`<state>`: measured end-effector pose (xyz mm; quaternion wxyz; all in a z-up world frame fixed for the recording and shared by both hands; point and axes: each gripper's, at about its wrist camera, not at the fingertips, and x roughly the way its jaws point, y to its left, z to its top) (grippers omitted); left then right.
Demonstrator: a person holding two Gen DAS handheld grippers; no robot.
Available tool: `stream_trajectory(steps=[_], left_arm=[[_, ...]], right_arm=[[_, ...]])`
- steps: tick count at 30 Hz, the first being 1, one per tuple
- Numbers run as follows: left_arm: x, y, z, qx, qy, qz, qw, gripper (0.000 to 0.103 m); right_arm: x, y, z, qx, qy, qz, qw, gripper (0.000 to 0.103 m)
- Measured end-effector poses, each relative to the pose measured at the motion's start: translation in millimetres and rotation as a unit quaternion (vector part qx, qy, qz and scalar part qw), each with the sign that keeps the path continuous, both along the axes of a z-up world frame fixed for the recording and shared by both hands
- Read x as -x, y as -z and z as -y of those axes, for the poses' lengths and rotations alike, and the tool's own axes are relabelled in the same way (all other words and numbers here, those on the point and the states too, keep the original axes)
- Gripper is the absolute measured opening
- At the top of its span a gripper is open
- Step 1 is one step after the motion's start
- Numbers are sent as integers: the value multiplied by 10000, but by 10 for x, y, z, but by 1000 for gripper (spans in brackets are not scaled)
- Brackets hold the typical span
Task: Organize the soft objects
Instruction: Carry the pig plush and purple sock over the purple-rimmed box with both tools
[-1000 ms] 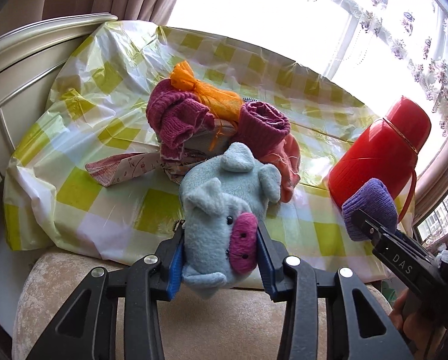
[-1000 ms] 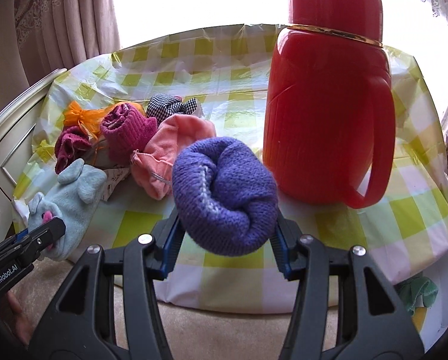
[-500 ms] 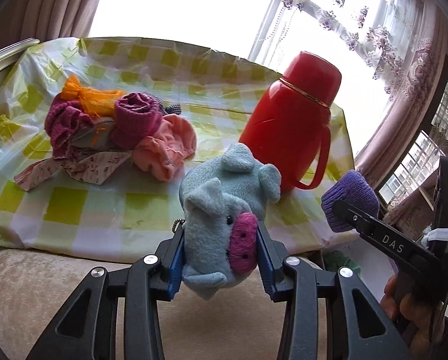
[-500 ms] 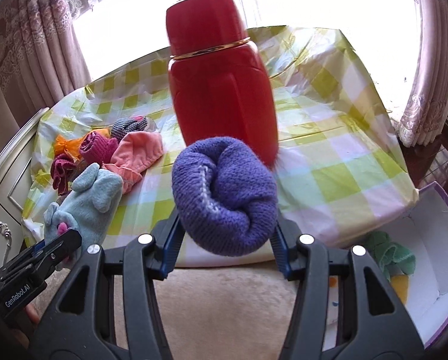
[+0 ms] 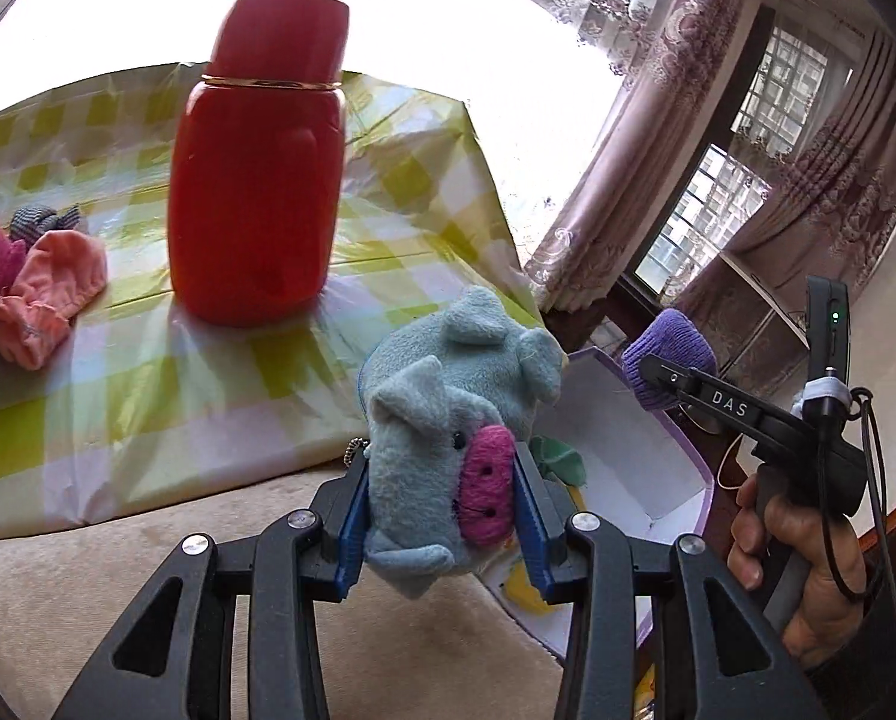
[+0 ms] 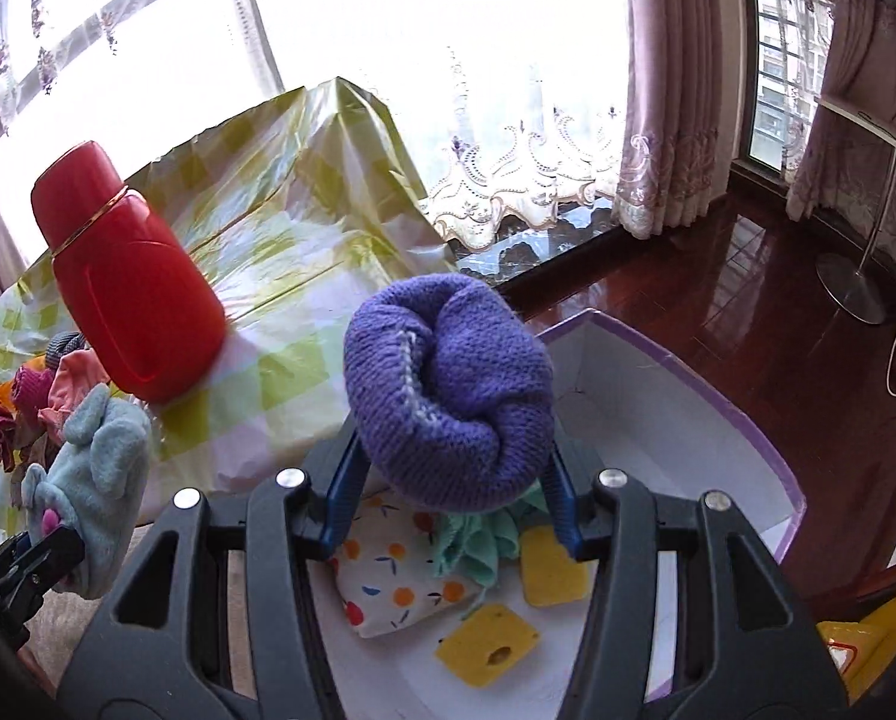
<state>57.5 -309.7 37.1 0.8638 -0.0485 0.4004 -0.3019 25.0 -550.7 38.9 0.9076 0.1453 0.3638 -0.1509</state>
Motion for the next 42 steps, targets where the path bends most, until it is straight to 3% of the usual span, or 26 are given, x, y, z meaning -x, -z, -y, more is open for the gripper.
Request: stream_trajectory(steps=[9,20,22,24,27,30,42], left_arm=[[111,109,878,-130,1052,-333,9938,43],[92,269,1854,10,1795,-769,9808,46],[115,386,2014,-76,2002,-1028,9743,68],[148,557,2113,-405,2108,-1279,9683,75],[124,732,2034,-672,1989,-1606,9644,75],[36,708,1832,-527,1701,-1742,9685,75],[-134,359,1114,-306,827,-1158,9893,75]], right_arm=[[288,-17,626,10,759,-13,9971,56],[449,-167,1043,55,1238,204,9921,56],[461,-191,1093,80,1313,233,9910,56],[479,-192,1151,86,1375,234,9902,56],[480,-157,1210,51,1435,204,9894,56],[479,-111,1207,24,1423,179,9897,56],[304,16,1063,-44,1153,-58,9933,59]])
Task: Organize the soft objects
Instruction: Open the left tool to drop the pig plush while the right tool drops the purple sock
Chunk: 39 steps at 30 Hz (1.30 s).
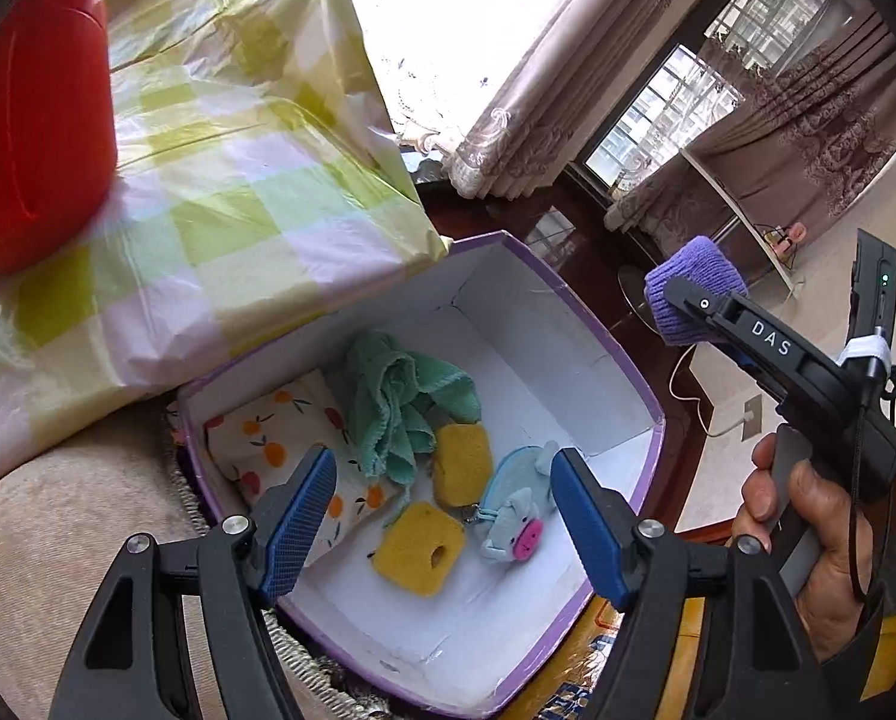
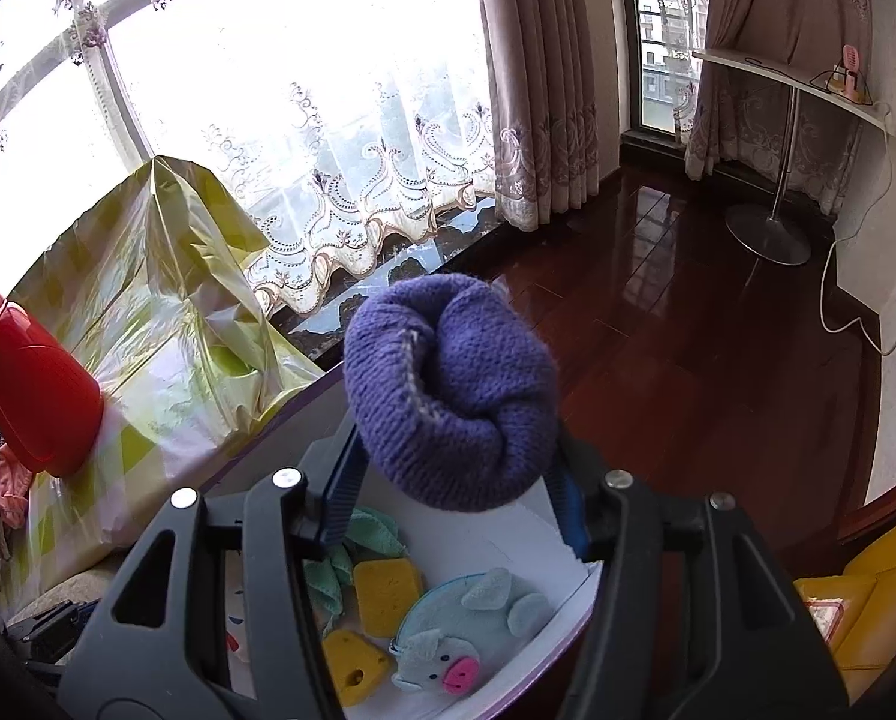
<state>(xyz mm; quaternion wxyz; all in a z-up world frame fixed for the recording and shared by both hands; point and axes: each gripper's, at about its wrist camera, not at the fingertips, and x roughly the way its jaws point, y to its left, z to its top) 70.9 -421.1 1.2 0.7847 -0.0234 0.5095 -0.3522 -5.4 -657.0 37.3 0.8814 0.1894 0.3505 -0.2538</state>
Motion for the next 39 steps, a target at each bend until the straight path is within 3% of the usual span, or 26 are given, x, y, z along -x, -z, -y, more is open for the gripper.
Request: stream_trajectory(steps=[1,5,10,12,14,17,20,23,25,26,29,32,35,36,39], left_arm=[[-7,-18,-72,16,-67,39,10000,75],[-43,-21,-297,88,-330,19,9994,75],[-88,-9,-503,189,-587,-53,9981,75],[-85,-22,-544,214,-638,-30,9977,75],[-84,-19,-583,233,-664,-28,9975,75],[-89,-12,-637,269,-713,-43,9971,75],[-109,7,-690,348,-789,-117,9962,75],[-117,17,-728,390,-812,-164,9958,75],[-125,17,-740,422,-821,-170,9956,75],[-132,20,-751,450,-839,-188,9953,75],[-152,51,-766,490,-860,-263,9947,75],[-147,51,-763,515,-814,-248,9950,75],[-155,59,-784,579,-829,-278,9945,75],[-157,63,-787,593,-835,-288,9943,75],[-153,66,-784,588,-822,-280,9945,75]], right_arm=[[-19,-1,-16,22,-40,-29,10000,59],[-66,-43,-60,120,-101,-48,9999,77],[-135,12,-129,110,-213,-215,9995,77],[-211,136,-185,119,-362,-504,9980,78],[-336,365,-265,155,-605,-1100,9920,78],[-508,787,-480,499,-1434,-2273,9619,78],[-535,1148,-712,1027,-2339,-3281,9094,79],[-542,1436,-821,1204,-2839,-3848,8700,80],[-507,1654,-898,1577,-3145,-4393,8266,80],[-486,1708,-921,1775,-3230,-4525,8120,80],[-484,1717,-867,1907,-3119,-4638,8070,83],[-427,1772,-848,2143,-3183,-4916,7817,83],[-382,1733,-839,2154,-3246,-4983,7746,84],[-394,1699,-843,2135,-3267,-4912,7787,84],[-519,1628,-815,1986,-3089,-4582,8094,84]])
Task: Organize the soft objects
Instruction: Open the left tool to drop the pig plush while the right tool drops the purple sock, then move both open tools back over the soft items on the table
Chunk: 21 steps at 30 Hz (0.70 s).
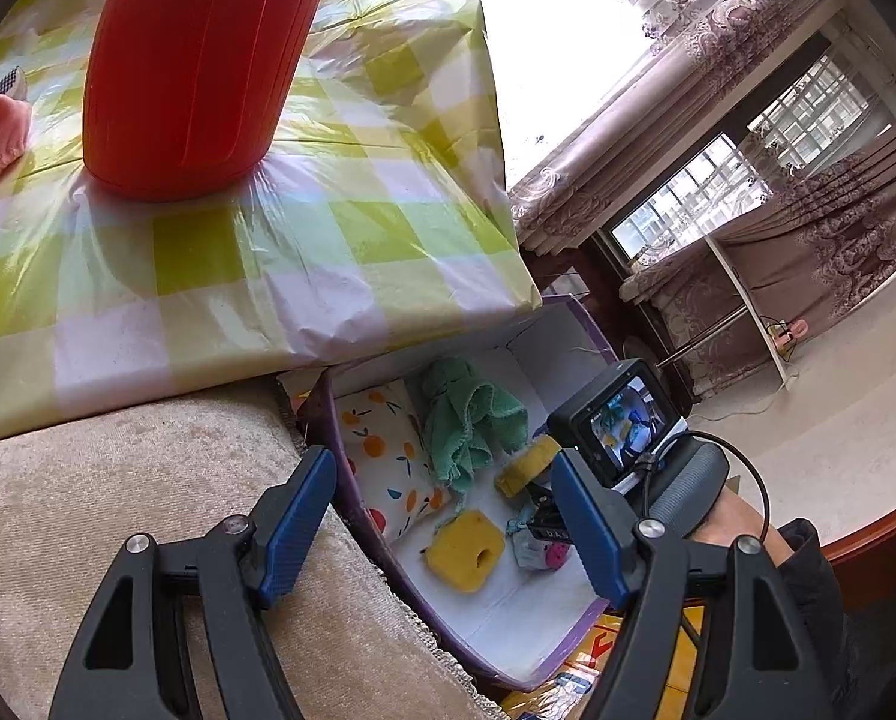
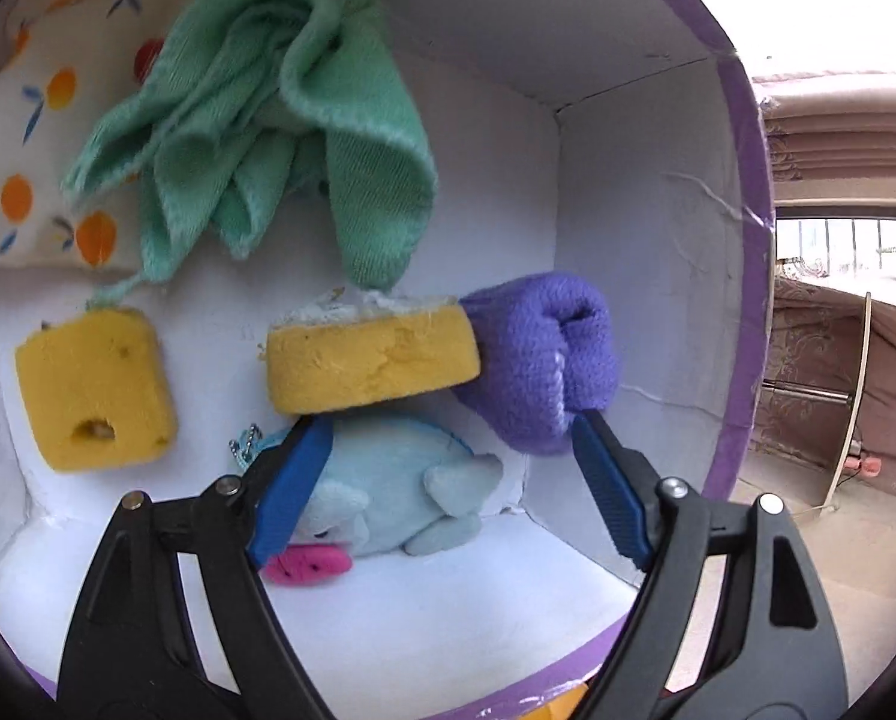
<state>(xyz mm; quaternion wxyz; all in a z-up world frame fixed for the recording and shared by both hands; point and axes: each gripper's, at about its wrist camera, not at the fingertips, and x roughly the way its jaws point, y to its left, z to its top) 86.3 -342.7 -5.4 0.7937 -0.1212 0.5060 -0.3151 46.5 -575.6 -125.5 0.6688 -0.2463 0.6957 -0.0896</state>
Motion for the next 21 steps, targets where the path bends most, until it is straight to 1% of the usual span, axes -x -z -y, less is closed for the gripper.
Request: stream_trajectory(steps=[2,4,5,9,11,13,16,18,20,21], left_arm=[[-1,-9,-15,19,-2,3,10000,75],[-12,-9,-45,69,-39,-12,10000,75],[-14,-10,-61,98,-62,-27,9999,75],[-11,-30,-114,171,-132,-25,9998,75],[-20,-52,-181,185,-231,10,9996,75],[-29,-72,-293,187,-388,55,9991,75],[-49,-116,-500,141,-696,161,9973,75],[-51,-151,-655,85,-903,260,9955,75],[-40,-192,-827,-20,-1136,412,9927,75],[-30,-209,-930,-52,-1265,478,9908,75]], right_arm=[[-60,-17,21,-61,86,93,9999,84],[-74,-123,15,-195,119,247,9994,84],[-77,-184,19,-302,143,309,9990,84],[-39,-475,183,-342,307,543,9975,84],[7,-670,301,-502,483,768,9946,84],[14,-924,423,-631,684,1222,9881,84],[153,-1196,421,-872,929,1815,9751,84],[170,-1288,280,-1134,951,2132,9657,84],[162,-1390,121,-1505,929,2377,9551,84],[106,-1383,-33,-1713,904,2481,9492,84]])
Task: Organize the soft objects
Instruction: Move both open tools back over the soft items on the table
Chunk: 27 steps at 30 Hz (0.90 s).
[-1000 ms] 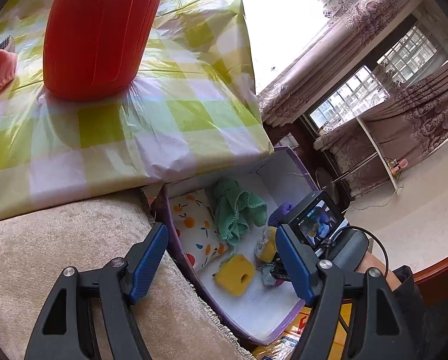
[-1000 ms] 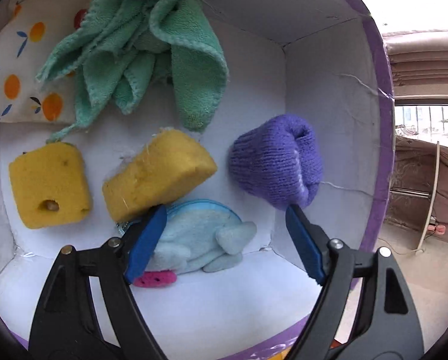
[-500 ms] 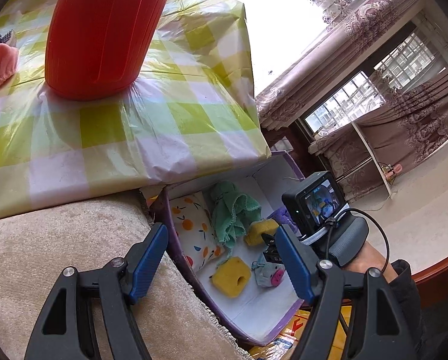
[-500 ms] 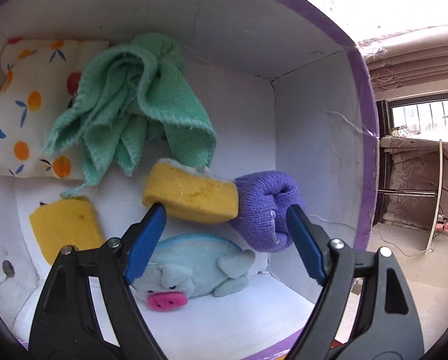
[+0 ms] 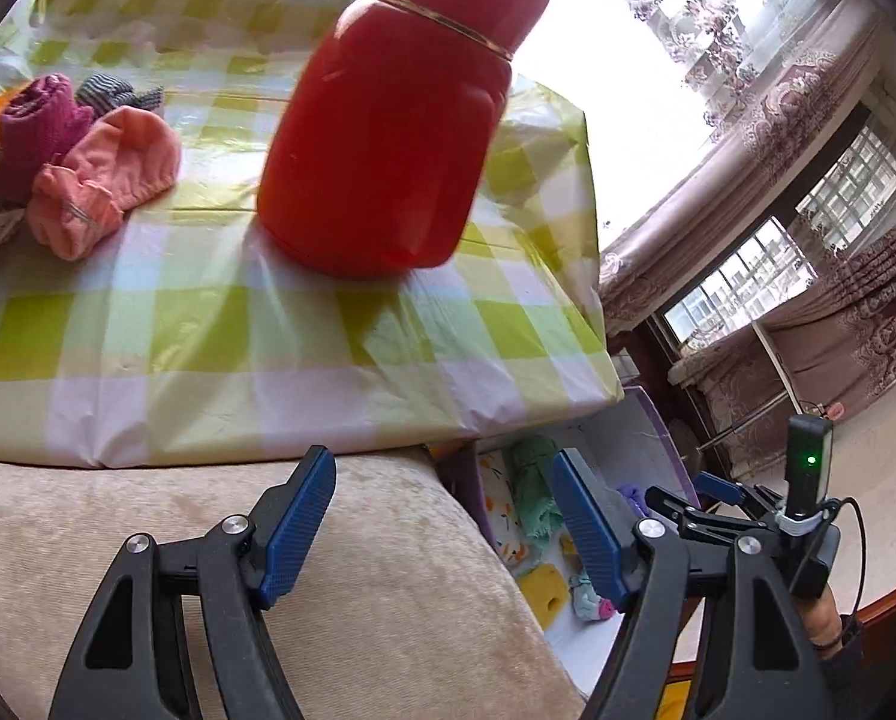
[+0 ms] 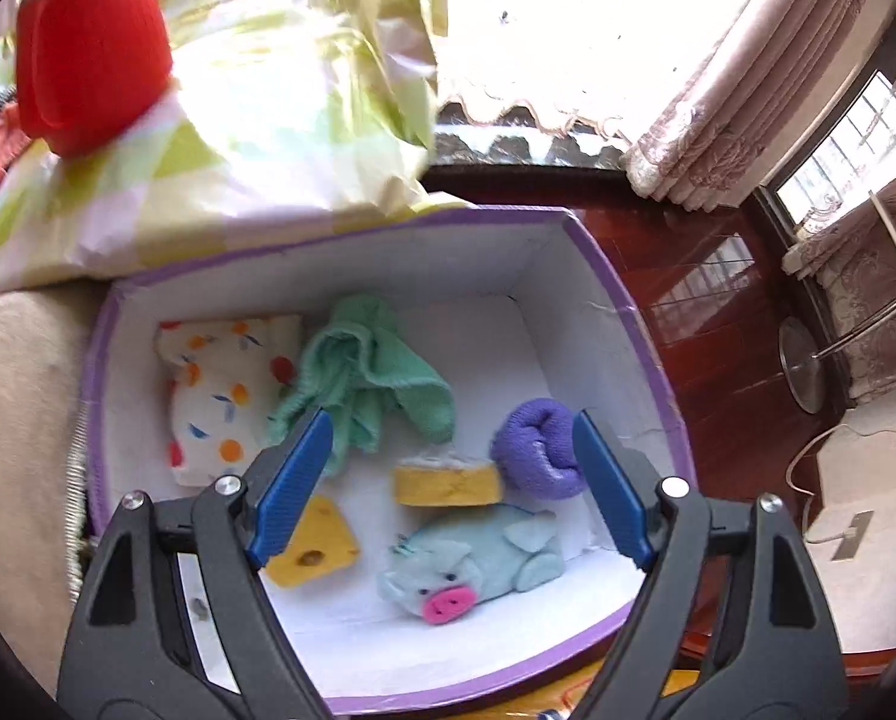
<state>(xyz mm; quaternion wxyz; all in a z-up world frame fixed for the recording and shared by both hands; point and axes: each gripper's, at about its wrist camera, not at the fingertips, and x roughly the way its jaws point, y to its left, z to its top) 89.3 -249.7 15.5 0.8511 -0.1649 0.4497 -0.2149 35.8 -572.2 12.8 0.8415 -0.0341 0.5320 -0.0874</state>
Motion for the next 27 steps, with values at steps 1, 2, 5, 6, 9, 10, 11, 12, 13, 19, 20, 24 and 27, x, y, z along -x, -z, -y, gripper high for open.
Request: stream_trajectory(steps=[1,2,5,6,9,10,11,12,13,19,20,24,27], left_arm=[[10,-15,-109,-8,-129,49,9999,75],[23,-26,-219,-14,-250,87,9996,75],[72,-27,-549,-19,-633,136,9979,75],[85,-27,-658,-5,-753,128,9971,75],[144,-29,-981,4,-1093,148,9939,75],[164,-34,-1081,-1,-1196,161,9927,75],[192,-37,-1185,-2,-1294,179,9914,75],[211,-38,-1280,0,-1397,193,9900,75],[231,-38,-1375,1,-1507,202,9884,75],[388,-74,-1937,41,-2226,352,9743,75],[419,-83,-2044,47,-2383,402,9703,75],[455,-96,-2483,138,-3105,476,9493,75],[450,-25,-2801,301,-3575,338,9328,75]], right_arm=[[-1,-58,-86,-187,-69,122,9997,84],[-42,17,-274,-354,-154,232,9990,84],[-93,-18,-645,-810,-443,492,9945,84],[-118,-33,-772,-905,-559,539,9929,84],[-162,-87,-1120,-1121,-888,660,9875,84],[-182,-98,-1240,-1157,-1036,659,9857,84],[-176,-111,-1364,-1147,-1155,665,9844,84],[-173,-140,-1463,-1153,-1257,668,9831,84],[-179,-132,-1571,-1201,-1374,637,9811,84],[-285,-124,-2063,-1433,-1797,585,9715,84],[-307,-125,-2125,-1483,-1838,594,9699,84],[-433,-142,-2431,-1585,-2028,752,9634,84],[-540,-179,-2677,-1554,-2156,959,9593,84]])
